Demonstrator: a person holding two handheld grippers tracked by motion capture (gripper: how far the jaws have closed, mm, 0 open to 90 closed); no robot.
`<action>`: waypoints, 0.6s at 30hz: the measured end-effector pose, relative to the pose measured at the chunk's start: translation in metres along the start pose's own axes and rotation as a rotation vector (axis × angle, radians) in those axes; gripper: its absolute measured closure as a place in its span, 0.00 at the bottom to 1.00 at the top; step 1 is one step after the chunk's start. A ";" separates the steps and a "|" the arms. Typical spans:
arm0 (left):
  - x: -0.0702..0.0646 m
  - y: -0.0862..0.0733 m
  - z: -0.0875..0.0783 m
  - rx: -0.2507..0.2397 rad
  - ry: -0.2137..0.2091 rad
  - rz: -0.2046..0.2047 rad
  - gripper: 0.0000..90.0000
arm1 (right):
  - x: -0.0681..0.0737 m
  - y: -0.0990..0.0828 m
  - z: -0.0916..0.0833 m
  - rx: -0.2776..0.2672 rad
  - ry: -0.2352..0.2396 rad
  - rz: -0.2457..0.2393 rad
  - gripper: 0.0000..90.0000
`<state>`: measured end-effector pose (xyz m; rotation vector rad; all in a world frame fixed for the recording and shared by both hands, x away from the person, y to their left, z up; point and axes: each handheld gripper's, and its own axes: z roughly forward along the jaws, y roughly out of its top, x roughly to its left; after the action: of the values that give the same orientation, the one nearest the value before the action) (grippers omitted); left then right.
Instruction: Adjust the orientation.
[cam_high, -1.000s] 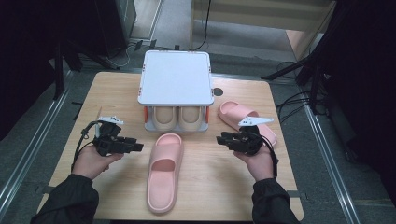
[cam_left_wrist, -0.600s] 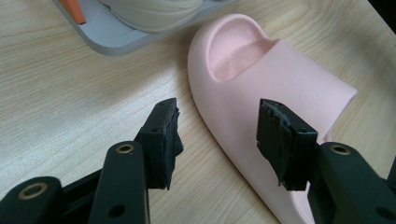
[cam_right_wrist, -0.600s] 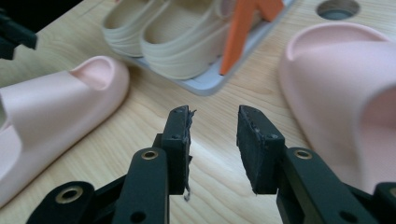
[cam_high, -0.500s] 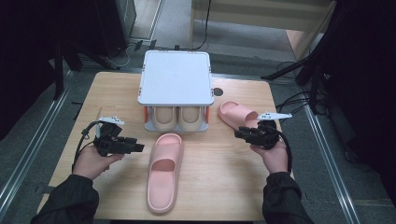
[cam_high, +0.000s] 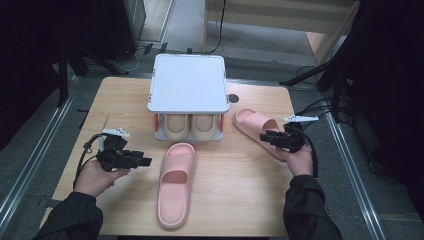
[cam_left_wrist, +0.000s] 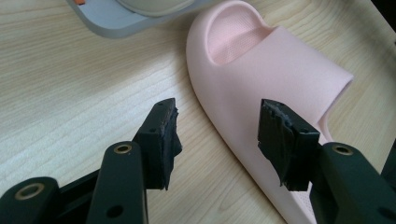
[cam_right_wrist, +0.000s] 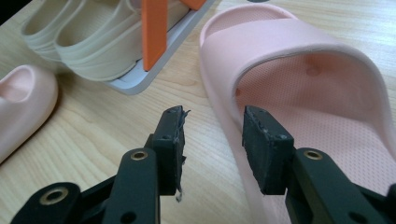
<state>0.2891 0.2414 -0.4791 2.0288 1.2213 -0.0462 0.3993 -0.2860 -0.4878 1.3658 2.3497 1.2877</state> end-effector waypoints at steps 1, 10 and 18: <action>0.000 -0.001 -0.001 0.000 0.002 -0.003 0.52 | -0.001 0.001 0.003 0.006 -0.003 0.001 0.66; 0.000 -0.010 -0.005 -0.007 0.012 -0.022 0.51 | -0.011 0.004 0.027 0.059 -0.035 0.007 0.69; 0.000 -0.015 -0.008 -0.014 0.017 -0.032 0.50 | -0.016 0.007 0.038 0.074 -0.006 0.026 0.82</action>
<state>0.2748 0.2500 -0.4813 2.0014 1.2609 -0.0352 0.4318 -0.2742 -0.5112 1.4233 2.4070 1.2129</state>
